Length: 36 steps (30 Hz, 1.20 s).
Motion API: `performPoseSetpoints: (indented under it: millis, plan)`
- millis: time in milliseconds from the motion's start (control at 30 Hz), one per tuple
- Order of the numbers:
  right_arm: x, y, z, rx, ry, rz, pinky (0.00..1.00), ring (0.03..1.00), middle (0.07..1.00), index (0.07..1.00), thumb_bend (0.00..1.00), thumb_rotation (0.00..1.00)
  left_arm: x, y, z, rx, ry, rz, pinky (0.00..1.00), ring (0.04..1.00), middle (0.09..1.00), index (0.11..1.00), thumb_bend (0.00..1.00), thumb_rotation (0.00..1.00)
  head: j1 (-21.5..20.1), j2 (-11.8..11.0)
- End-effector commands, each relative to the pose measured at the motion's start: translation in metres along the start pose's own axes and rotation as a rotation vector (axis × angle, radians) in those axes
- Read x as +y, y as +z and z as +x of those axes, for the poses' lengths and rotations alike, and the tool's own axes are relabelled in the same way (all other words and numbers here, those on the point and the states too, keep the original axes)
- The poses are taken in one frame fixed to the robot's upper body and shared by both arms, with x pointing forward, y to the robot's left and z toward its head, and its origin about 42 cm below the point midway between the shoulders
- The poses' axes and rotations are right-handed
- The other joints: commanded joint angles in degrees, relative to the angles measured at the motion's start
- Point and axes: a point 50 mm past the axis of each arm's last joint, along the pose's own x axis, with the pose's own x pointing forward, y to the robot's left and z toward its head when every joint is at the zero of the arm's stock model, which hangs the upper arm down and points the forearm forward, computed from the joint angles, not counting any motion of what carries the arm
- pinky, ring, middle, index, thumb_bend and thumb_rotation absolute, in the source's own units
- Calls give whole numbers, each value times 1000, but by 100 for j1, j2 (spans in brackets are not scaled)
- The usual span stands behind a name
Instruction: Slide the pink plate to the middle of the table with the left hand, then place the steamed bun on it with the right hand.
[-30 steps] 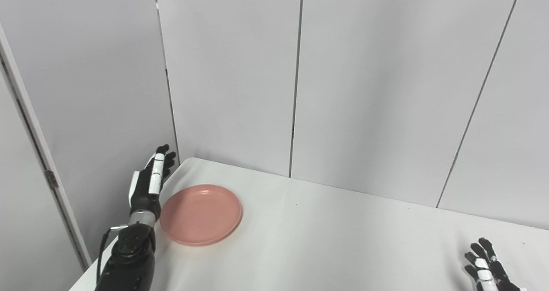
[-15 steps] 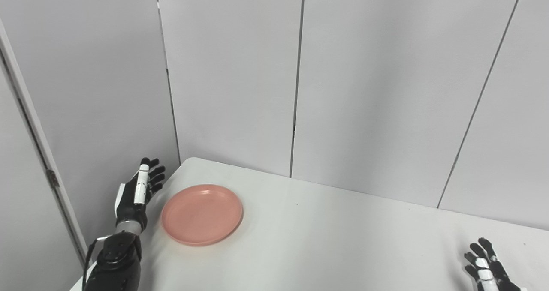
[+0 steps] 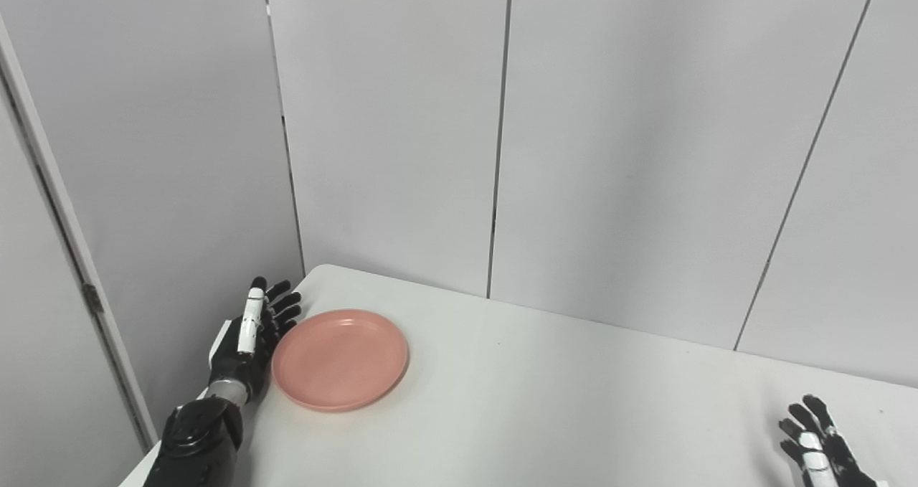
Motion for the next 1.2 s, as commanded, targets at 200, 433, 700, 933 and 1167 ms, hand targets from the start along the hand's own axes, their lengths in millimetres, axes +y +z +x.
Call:
performPoseSetpoints:
  millis: [200,433,700,933,1167]
  plan:
    - [0,-7,-6,-6,-2,3,899,896,918,934,645,809,-27,5,14,-16,-88,-17,907,872,844,827,721,1000,-10,22]
    - [1,-7,-6,-10,-1,-7,888,890,916,929,638,819,-53,-1,13,-60,-88,-102,905,863,843,824,698,1000,-73,58]
    - [1,-7,-5,-6,1,-8,922,908,930,938,650,829,-94,-5,10,-118,-55,-191,905,865,837,831,654,1000,-189,155]
    - [2,-5,-5,1,3,4,980,937,955,970,654,830,-124,-9,4,-84,-97,-225,874,846,823,820,640,1000,-318,278]
    - [5,-1,-5,-7,9,-22,999,958,967,978,594,848,-158,-16,-5,-47,-164,-325,816,820,808,804,651,955,-580,483]
